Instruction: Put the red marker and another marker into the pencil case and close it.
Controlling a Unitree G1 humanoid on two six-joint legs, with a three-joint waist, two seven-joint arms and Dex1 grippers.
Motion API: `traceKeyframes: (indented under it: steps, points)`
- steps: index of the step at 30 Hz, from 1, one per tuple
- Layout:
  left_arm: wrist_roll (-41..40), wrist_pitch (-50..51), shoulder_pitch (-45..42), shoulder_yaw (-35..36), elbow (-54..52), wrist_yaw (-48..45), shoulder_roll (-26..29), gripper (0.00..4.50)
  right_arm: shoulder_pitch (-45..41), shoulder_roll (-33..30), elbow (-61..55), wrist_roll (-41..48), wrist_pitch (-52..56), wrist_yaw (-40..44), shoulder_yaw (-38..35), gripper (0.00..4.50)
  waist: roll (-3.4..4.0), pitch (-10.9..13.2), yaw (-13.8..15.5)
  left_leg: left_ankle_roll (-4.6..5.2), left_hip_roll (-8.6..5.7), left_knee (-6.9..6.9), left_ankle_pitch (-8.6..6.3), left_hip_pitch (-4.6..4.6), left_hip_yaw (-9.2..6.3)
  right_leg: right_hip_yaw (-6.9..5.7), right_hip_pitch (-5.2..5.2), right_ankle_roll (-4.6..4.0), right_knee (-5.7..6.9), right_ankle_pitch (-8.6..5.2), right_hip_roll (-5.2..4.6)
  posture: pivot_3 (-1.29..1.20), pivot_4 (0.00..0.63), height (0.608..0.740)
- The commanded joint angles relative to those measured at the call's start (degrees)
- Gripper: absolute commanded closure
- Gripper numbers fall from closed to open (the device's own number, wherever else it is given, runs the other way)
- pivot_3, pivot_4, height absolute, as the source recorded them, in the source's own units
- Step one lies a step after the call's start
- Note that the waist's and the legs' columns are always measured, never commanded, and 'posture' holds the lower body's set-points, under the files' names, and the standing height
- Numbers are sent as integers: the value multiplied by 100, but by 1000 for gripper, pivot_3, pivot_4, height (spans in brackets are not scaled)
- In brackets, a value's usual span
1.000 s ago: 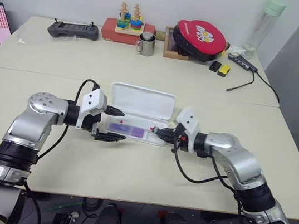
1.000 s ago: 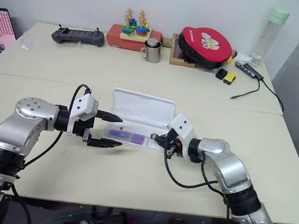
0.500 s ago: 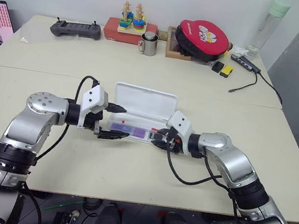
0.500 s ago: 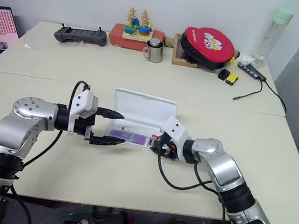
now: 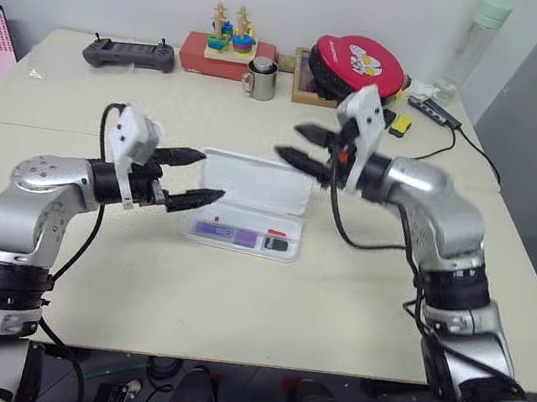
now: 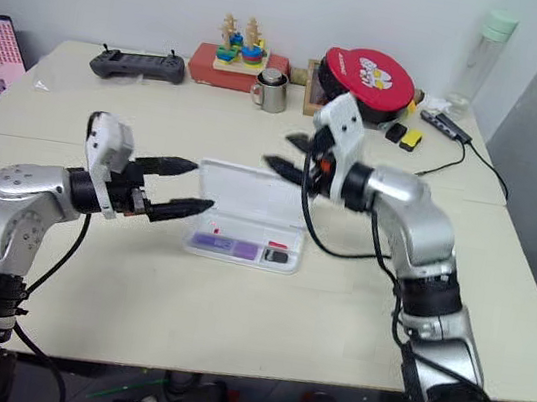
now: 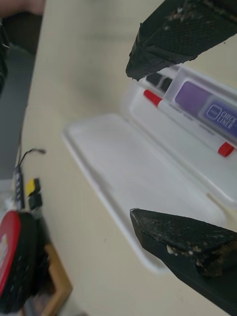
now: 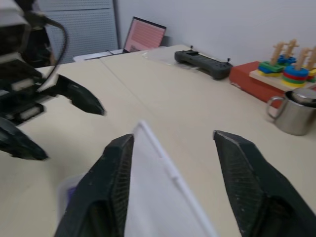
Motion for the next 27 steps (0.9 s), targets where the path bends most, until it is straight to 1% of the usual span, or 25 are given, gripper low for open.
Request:
traceKeyframes:
  steps: [1,3,4,7,8,14,18,22,23,27]
  points:
    - [-69,-89,32,272,-162,247,43,0,-568,139,1127,-465,-396,-333,34,2854,0,1,16,0,0,-1,0,-2,3,2,-3,-1,0,2,-1,0,150,740]
    - [-89,-107,29,344,-129,351,28,0,-747,195,1529,-620,-524,-343,91,3411,1,1,29,0,-1,-2,0,-5,2,1,-4,-23,-4,14,-2,0,150,740]
    - [-124,-88,30,388,-136,402,14,0,-837,223,1724,-685,-548,-371,96,3608,1,1,28,0,-1,-5,0,-9,2,0,-4,-23,-9,14,-2,0,150,740]
    - [-396,60,146,668,-284,540,-35,0,-1299,453,2860,-1152,-964,-496,350,4368,1,1,13,0,-1,-9,-1,-12,4,1,-8,-25,-10,15,-2,0,150,740]
    - [-427,63,233,713,-353,540,-21,0,-1368,509,3043,-1227,-1040,-406,421,4488,1,1,0,0,0,-11,-1,-12,3,-1,-9,-25,-10,15,-1,0,150,740]
    - [-445,43,637,690,-630,524,99,0,-1465,541,3375,-1470,-1254,213,612,4488,3,3,-16,-1,-1,-16,-2,-12,3,-1,-9,-26,-11,14,-2,0,150,740]
    - [-601,188,801,691,-813,358,217,0,-1334,453,3100,-1574,-1260,770,800,4488,3,3,-10,-2,0,-14,-2,-11,2,-3,-8,-25,-9,14,-2,0,150,740]
    - [-597,179,837,658,-819,331,280,0,-1270,452,2949,-1600,-1198,885,749,4488,3,3,-13,-1,1,-14,-1,-7,2,-3,-8,-25,-4,14,-1,0,150,740]
    - [-602,173,831,657,-808,332,284,0,-1221,442,2823,-1565,-1156,996,749,4488,3,3,-13,-1,0,-13,-1,-6,2,-3,-8,-25,-3,14,-1,0,150,740]
    - [-561,170,978,457,-893,-37,496,0,-606,227,1544,-1492,-790,1588,1053,4488,4,3,-6,-2,0,-13,-2,-7,2,-3,-8,-25,-7,14,-1,0,150,740]
